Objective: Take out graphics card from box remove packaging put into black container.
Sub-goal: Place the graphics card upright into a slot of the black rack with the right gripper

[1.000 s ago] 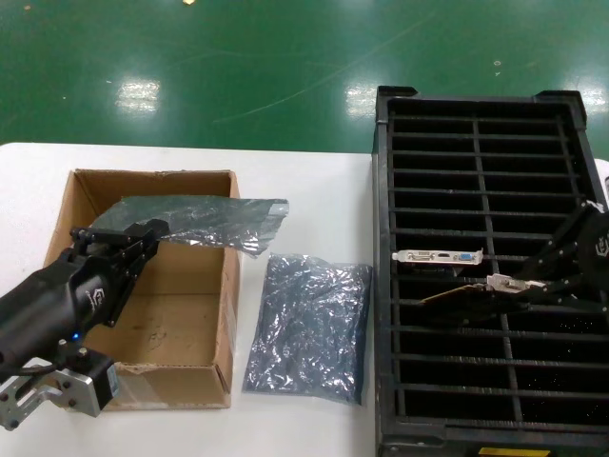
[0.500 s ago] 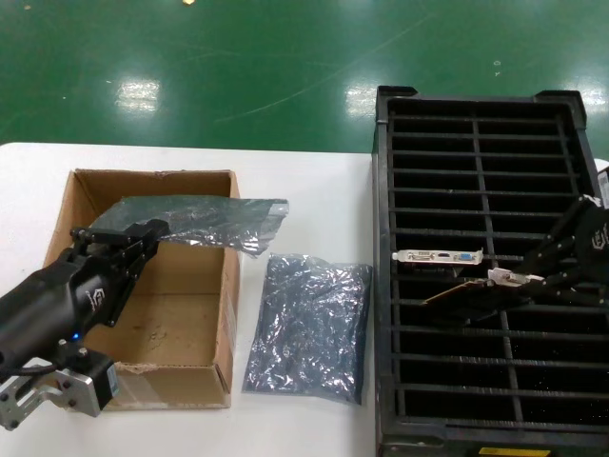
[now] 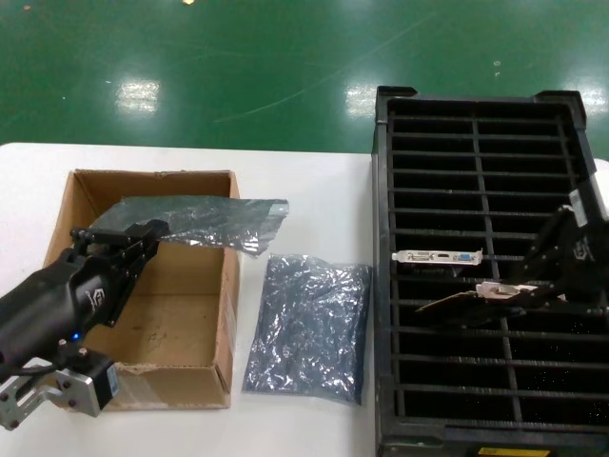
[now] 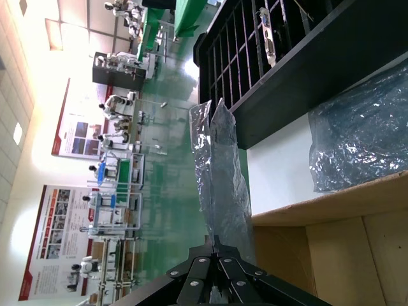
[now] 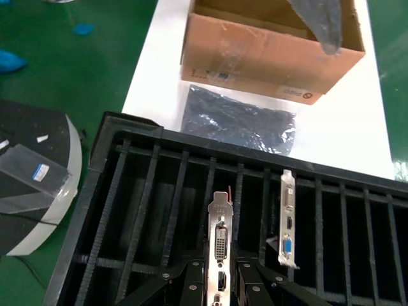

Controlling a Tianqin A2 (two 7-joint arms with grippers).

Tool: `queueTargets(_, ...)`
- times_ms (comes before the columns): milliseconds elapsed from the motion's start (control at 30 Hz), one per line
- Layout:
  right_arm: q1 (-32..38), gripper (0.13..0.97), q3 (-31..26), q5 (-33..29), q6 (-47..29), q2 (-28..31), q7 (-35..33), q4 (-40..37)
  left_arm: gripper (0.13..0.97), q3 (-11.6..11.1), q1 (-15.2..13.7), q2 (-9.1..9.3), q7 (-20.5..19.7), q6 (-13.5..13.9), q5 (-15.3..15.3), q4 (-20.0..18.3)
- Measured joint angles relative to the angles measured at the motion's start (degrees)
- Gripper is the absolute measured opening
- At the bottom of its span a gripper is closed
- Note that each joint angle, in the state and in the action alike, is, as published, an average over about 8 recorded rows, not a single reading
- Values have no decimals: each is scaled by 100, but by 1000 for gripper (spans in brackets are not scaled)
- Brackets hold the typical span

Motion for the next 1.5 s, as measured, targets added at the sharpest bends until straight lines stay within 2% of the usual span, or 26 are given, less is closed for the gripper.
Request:
queueTargets(933,95,186,-494,-672,190,-658,95,-95,140,0,0,0,0,0,0,0)
queueTargets(1500,207,186,-520,-822,136,-653,175,-46,140,0,0,0,0,0,0,0)
